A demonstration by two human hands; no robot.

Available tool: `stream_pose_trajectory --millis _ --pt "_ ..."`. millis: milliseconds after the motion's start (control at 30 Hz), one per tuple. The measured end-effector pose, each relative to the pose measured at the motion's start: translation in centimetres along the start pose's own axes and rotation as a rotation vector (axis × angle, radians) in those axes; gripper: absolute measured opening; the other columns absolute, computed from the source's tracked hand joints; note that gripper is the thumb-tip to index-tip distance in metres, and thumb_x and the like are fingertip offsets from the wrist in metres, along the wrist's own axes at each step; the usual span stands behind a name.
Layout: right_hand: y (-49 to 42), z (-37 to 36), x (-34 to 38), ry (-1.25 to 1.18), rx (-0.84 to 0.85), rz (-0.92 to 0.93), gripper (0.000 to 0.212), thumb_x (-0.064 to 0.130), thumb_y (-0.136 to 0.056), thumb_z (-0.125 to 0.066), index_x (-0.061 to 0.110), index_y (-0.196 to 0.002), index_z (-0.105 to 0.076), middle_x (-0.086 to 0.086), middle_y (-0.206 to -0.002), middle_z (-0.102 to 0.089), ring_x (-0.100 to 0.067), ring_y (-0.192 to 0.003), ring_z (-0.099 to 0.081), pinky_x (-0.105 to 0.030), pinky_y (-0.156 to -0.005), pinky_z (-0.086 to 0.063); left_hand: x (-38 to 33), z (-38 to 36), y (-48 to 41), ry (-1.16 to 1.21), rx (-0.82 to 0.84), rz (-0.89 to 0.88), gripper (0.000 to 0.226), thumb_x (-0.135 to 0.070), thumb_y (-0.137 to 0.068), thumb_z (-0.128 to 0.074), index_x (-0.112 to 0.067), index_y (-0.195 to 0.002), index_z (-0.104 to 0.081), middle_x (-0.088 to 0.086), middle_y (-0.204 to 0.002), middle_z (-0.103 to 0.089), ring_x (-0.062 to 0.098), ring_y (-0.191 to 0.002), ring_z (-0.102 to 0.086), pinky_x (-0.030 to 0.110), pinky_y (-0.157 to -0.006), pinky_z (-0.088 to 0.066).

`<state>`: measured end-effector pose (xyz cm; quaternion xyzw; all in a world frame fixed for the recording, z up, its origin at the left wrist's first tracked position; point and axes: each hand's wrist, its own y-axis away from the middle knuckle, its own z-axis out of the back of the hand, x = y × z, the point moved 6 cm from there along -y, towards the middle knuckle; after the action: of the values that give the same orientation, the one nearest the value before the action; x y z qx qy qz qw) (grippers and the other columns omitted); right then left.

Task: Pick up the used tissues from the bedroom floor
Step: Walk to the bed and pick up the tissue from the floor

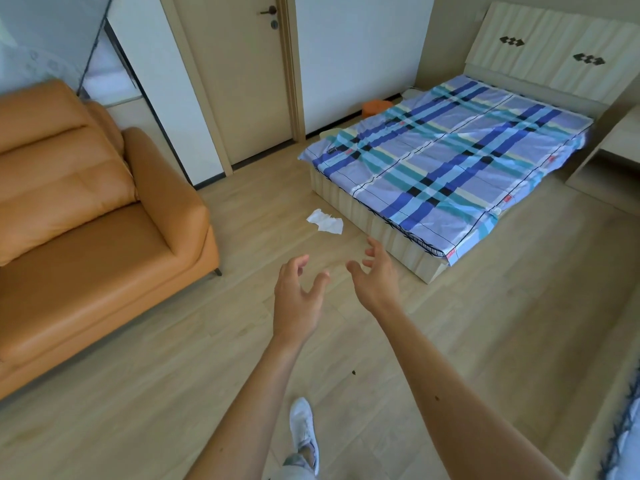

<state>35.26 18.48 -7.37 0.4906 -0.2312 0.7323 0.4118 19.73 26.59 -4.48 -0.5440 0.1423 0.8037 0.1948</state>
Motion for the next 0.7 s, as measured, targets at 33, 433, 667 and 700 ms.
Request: stream_pose_trajectory --millis 33,433,667,700 --pt "-1.7 -1.0 0.1 -0.001 -0.002 -0.019 0.063 0.028 -0.091 -0.065 0.022 -0.147 -0.038 0.0 -0.137 -0.053 -0.011 -0.113 -0.055 -0.027 -0.09 -0.04 0.5 0.2 -2.2 0.005 0.008 0.003 0.043 -0.032 -0.09 -0.066 -0.018 -0.13 -0.056 -0.009 -0.131 -0.057 0.013 -0.124 -0.053 0.039 -0.106 -0.044" --pt "-19.0 -9.8 2.1 0.068 -0.018 -0.119 0.064 0.03 -0.092 -0.065 0.017 -0.148 -0.037 -0.003 -0.138 -0.053 -0.018 -0.119 -0.059 -0.034 -0.096 -0.047 2.2 0.6 -23.5 -0.011 0.063 0.008 0.04 -0.028 -0.09 -0.065 -0.018 -0.128 -0.058 -0.009 -0.127 -0.055 0.012 -0.122 -0.052 0.037 -0.104 -0.045" --pt "-32.8 -14.3 0.8 0.074 0.006 -0.162 0.061 0.029 -0.091 -0.067 0.017 -0.145 -0.041 -0.005 -0.136 -0.056 -0.02 -0.114 -0.061 -0.031 -0.089 -0.045 4.6 -4.0 -36.6 -0.035 0.1 0.061 0.035 -0.031 -0.091 -0.063 -0.025 -0.125 -0.057 -0.015 -0.126 -0.055 0.008 -0.121 -0.052 0.03 -0.1 -0.044" --pt "-35.1 -15.0 0.6 0.075 0.014 -0.168 0.062 0.029 -0.091 -0.067 0.016 -0.145 -0.041 -0.006 -0.136 -0.056 -0.02 -0.115 -0.061 -0.031 -0.09 -0.046 4.7 -4.8 -38.7 -0.037 0.103 0.063 0.032 -0.031 -0.091 -0.064 -0.027 -0.122 -0.058 -0.019 -0.123 -0.055 0.007 -0.12 -0.051 0.029 -0.1 -0.044"
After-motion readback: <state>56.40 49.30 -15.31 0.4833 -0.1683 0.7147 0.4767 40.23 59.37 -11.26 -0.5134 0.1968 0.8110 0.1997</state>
